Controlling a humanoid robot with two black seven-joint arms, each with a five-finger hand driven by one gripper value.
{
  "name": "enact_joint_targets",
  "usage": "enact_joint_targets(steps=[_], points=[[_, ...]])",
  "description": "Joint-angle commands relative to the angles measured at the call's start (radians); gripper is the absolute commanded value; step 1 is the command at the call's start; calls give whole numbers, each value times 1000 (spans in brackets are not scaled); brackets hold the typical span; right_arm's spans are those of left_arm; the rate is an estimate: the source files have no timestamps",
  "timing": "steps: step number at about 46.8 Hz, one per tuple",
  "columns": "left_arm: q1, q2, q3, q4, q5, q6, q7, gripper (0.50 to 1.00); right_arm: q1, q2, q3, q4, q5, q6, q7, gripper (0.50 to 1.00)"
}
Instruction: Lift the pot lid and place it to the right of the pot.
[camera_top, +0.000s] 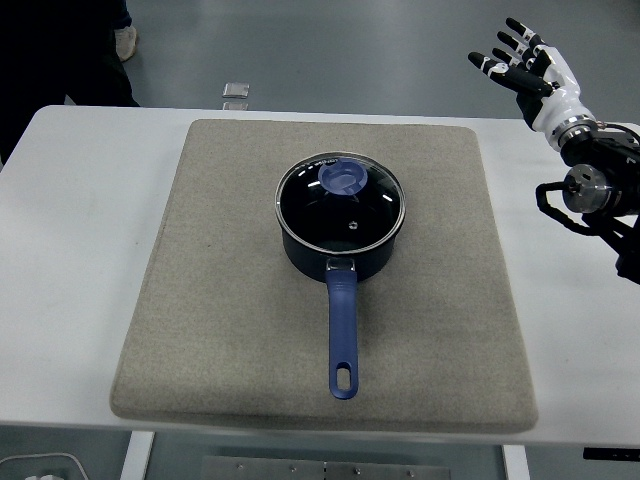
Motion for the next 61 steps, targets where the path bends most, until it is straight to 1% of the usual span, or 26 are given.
enact_joint_targets(steps=[1, 4, 33, 40, 52, 61], points=[[0, 0, -1, 2, 0, 0, 0, 1000, -1, -1, 0, 0, 0, 2, 0, 950], [1, 0, -5, 2, -3, 1, -6, 1000, -3, -3, 0, 0, 2, 3, 2, 950], [1, 0, 2, 2, 0, 0, -4, 1000, -3, -12, 12, -2, 7, 12, 8, 950], [1, 0, 2, 2, 0, 0, -4, 1000, -6, -15, 40, -2, 2, 12, 8, 950], [1, 0, 2, 2, 0, 0, -4, 1000, -5, -6, 43, -5, 0, 6, 8, 950], [1, 0, 4, 0, 0, 0, -4, 1000, -5, -12, 42, -9, -1, 3, 8, 950]])
